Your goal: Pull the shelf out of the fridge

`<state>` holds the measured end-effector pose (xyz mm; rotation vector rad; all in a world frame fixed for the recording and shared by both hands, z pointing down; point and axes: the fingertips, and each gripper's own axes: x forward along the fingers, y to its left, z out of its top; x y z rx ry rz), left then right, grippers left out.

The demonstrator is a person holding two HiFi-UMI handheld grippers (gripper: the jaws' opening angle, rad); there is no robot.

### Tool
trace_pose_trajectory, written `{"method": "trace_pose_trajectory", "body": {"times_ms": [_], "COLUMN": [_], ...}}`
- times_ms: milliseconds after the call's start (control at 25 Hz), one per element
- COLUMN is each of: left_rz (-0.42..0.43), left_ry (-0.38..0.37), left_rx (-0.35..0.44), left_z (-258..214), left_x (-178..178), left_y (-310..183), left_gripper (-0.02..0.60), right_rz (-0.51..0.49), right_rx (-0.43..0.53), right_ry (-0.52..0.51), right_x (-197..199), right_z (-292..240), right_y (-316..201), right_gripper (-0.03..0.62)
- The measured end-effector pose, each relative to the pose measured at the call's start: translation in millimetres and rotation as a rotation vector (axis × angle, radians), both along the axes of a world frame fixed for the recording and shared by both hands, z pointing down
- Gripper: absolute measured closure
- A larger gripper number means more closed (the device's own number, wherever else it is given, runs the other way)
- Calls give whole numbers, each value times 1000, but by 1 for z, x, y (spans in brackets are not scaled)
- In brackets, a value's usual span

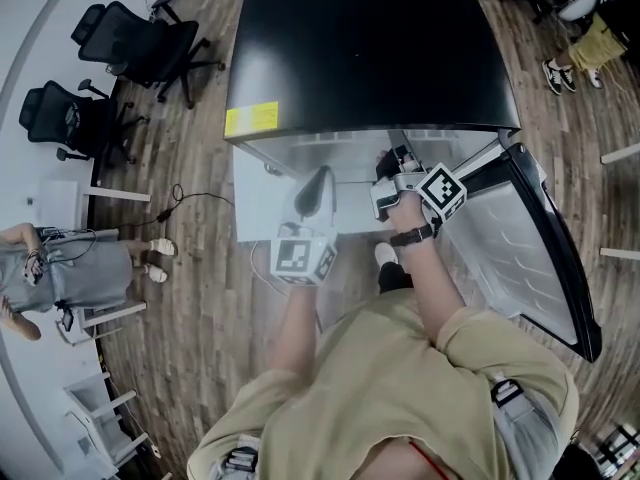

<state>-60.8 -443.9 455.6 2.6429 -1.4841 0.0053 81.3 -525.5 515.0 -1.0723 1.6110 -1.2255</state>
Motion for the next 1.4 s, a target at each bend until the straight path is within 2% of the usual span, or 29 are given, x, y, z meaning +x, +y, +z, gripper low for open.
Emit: {"method": "trace_pose_trajectory", "body": {"times_ms": [360, 720, 880, 1400], "left_rz": [-46, -74, -78, -44], "left_ry": [-35, -51, -47, -32], "left_rx": [-14, -15, -17, 17], "left_z": [5, 3, 5, -8], "left_x": [-12, -12, -10, 4], "left_y": [-5, -9, -8, 6], "left_gripper": [578, 578, 578, 578], "right_rz": [11, 19, 30, 48], "right_rx": [-24, -34, -16, -73], "right_ry": [-78, -148, -147, -216], "right_x": [5, 9, 9, 8], "right_z": [11, 10, 2, 7], "right_y": [-23, -34, -34, -24], "right_gripper": [414, 490, 553, 562]}}
